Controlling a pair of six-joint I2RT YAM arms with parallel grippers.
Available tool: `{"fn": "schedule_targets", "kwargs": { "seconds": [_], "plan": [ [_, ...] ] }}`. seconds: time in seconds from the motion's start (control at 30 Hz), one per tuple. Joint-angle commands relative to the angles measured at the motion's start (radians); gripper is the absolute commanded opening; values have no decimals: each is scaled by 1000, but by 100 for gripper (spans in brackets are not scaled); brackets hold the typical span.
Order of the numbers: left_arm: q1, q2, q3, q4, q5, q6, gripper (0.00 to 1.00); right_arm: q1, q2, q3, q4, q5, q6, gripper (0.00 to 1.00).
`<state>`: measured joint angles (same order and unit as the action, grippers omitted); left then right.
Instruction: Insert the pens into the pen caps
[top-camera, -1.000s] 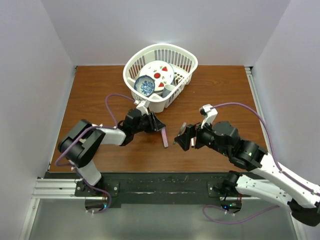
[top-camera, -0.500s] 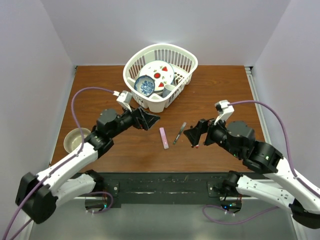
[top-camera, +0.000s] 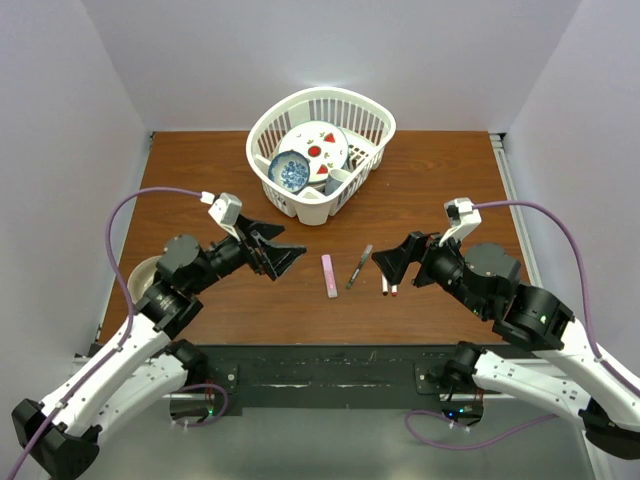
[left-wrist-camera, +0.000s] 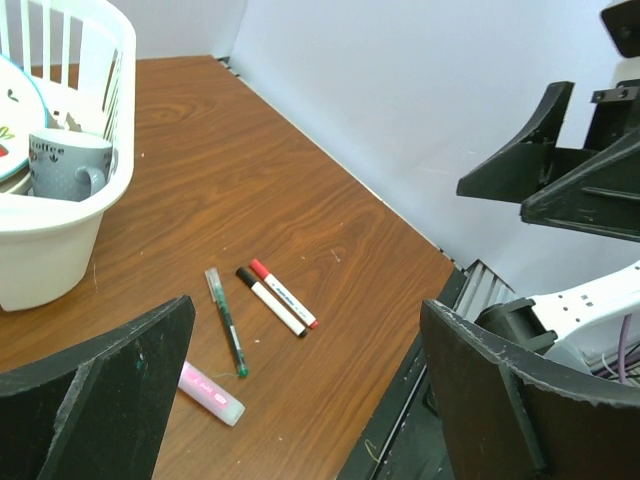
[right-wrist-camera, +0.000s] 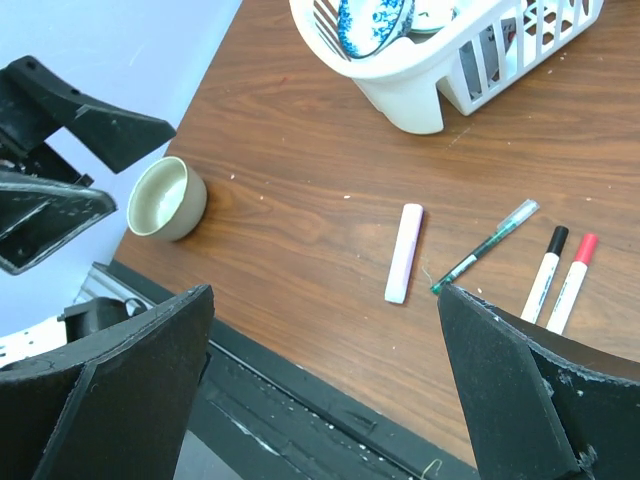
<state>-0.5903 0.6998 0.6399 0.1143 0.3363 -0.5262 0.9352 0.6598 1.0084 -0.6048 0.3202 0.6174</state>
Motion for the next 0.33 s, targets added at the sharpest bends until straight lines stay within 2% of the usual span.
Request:
{"fn": "schedule_targets", "kwargs": {
  "seconds": [0.0, 0.3],
  "plan": [
    [-2, -19, -8, 68, 26, 25, 100, 1, 4, -4, 56, 31, 19, 99],
    [-2, -5, -8, 99, 49, 12, 100, 1, 4, -7, 73, 36, -5, 99]
  ]
}}
